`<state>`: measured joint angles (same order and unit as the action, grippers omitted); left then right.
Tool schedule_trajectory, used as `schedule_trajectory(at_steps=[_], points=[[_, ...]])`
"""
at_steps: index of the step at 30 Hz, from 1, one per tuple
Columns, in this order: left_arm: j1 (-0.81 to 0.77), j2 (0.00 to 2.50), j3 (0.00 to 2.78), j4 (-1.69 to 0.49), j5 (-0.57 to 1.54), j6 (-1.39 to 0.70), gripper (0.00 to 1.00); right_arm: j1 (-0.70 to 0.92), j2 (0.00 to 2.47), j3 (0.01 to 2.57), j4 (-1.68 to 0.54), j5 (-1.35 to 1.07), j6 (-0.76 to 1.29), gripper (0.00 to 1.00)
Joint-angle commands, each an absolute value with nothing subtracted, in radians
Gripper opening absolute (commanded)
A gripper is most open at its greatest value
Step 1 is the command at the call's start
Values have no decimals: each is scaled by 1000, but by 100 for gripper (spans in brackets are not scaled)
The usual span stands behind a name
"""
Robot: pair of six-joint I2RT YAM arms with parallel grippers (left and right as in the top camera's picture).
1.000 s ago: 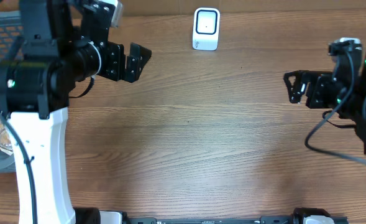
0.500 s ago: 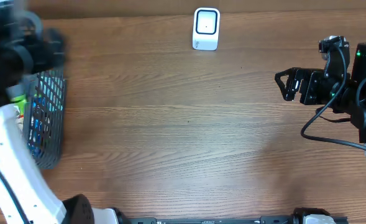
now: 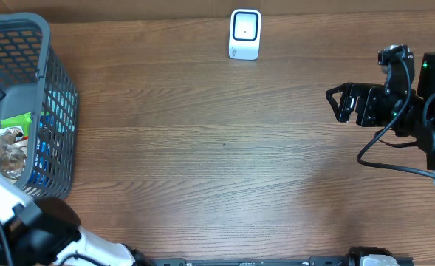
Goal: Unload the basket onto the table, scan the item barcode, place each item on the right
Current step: 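Reach the left gripper into the grey basket and grasp a packet, then carry the blue Oreo packet out and drop it on the table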
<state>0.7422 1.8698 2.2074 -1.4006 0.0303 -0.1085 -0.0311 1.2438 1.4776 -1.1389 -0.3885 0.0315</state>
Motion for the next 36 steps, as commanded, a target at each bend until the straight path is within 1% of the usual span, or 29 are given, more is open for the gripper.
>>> schedule_trajectory(at_steps=[1,8,17,21,26,29,30,32,33,35,36], points=[[740,1974,2221,-1445,26,-28,93,-31,1240,1503,-1136,-395,37,100],[740,2166,2220,-1567,27,-14,80,-31,1242,1503,-1131,-394,37,100],[723,2317,2220,-1583,46,21,75,-31,1260,1503,-1136,-395,37,100],[719,2331,2212,-1557,55,23,73,-31,1260,1503,-1133,-394,37,100],[704,2331,2177,-1516,77,46,72,-31,1261,1503,-1128,-394,37,100],[680,2331,2107,-1458,75,54,72,-31,1265,1498,-1129,-394,37,100],[674,2331,2087,-1444,75,57,70,-31,1267,1498,-1129,-394,37,100],[667,2331,2069,-1431,75,57,65,-31,1272,1498,-1127,-394,37,100],[663,2331,2067,-1429,75,57,59,-31,1273,1498,-1125,-394,37,100],[660,2330,2068,-1428,70,56,39,-31,1274,1498,-1124,-394,37,100],[660,2329,2072,-1430,69,56,26,-31,1274,1498,-1124,-394,37,100]])
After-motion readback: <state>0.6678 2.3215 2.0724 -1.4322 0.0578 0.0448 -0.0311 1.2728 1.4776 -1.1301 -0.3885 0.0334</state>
